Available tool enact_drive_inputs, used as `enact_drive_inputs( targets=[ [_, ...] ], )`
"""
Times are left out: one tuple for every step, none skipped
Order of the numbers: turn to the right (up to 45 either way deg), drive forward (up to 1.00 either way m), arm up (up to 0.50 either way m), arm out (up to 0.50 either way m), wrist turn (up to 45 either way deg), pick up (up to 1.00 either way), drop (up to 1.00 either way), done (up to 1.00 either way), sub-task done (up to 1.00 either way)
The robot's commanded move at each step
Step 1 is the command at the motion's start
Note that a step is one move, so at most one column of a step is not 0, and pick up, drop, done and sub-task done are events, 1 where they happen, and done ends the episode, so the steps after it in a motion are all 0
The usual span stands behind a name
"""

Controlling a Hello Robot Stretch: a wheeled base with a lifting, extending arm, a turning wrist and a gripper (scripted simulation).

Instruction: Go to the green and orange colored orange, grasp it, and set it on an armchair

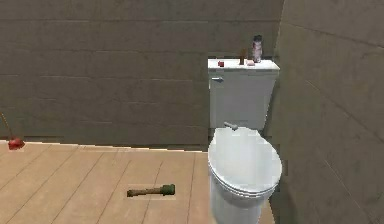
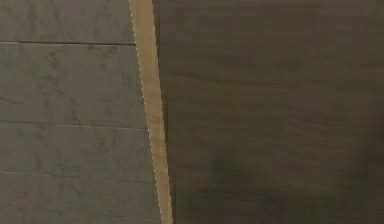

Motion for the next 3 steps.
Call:
enact_drive_inputs(
  targets=[
    [0.0, 0.25, 0.0, 0.0, 0.0, 0.0, 0.0, 0.0, 0.0],
    [-45.0, 0.0, 0.0, 0.0, 0.0, 0.0, 0.0, 0.0, 0.0],
    [-3.0, 0.0, 0.0, 0.0, 0.0, 0.0, 0.0, 0.0, 0.0]
  ],
)
